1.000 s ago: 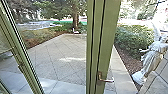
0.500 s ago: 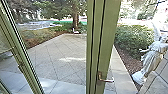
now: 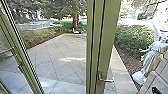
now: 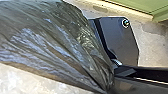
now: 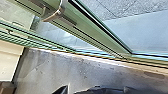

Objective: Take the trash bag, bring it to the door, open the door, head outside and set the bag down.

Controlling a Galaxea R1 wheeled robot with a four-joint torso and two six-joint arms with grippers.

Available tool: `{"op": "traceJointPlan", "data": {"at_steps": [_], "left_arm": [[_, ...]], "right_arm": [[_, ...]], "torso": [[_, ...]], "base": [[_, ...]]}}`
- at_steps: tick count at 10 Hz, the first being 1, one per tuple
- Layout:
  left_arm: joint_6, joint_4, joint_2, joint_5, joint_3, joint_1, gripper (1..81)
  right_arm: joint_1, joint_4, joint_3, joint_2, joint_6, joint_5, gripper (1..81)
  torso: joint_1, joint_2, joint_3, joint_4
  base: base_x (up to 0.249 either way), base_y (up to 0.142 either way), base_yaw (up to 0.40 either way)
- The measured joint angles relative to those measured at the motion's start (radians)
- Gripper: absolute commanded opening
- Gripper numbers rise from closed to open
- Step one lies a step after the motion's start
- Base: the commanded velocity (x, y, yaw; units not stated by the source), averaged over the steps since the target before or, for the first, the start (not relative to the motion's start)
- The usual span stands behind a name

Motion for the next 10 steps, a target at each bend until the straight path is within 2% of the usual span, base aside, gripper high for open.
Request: {"op": "traceJointPlan", "data": {"at_steps": [3, 6, 10], "left_arm": [[0.000, 0.000, 0.000, -0.001, 0.000, 0.005, 1.0], [-0.001, 0.000, 0.002, -0.001, -0.001, 0.005, 1.0], [-0.001, -0.001, 0.006, -0.002, -0.001, 0.005, 1.0]], "right_arm": [[0.070, -0.019, -0.013, 0.067, 0.183, -0.069, 81.1], [0.125, -0.034, -0.045, 0.099, 0.274, -0.089, 81.1], [0.178, -0.037, -0.127, 0.227, 0.380, -0.098, 81.1]], "torso": [[0.000, 0.000, 0.000, 0.000], [0.000, 0.000, 0.000, 0.000], [0.000, 0.000, 0.000, 0.000]], "base": [[0.000, 0.000, 0.000], [0.000, 0.000, 0.000], [0.000, 0.000, 0.000]]}}
